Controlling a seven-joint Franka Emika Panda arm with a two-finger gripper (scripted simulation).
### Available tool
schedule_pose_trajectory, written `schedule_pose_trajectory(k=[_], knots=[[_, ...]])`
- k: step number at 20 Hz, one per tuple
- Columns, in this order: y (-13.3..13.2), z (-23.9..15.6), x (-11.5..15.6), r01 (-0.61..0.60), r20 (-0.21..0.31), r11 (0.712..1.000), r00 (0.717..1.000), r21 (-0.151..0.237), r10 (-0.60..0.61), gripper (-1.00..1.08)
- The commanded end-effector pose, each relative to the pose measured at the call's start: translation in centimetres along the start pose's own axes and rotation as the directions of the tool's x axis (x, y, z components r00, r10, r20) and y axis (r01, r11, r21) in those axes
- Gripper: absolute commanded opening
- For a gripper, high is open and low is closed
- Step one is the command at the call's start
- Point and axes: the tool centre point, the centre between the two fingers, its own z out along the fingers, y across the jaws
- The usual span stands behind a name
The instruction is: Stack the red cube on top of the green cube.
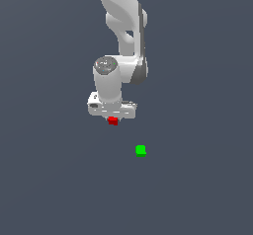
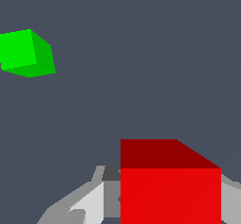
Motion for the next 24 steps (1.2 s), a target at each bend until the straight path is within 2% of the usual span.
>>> schedule_pose_trajectory(k=[1,12,24], knots=[[0.0,-0.8,0.0,0.0,0.001,1.0,1.0,0.0,0.0,-1.0],[-1.2,-0.5,0.9,0.0,0.0,1.0,1.0,0.0,0.0,-1.0],[-7.3,2.0,5.4,0.0,0.0,1.0,1.0,0.0,0.0,-1.0]])
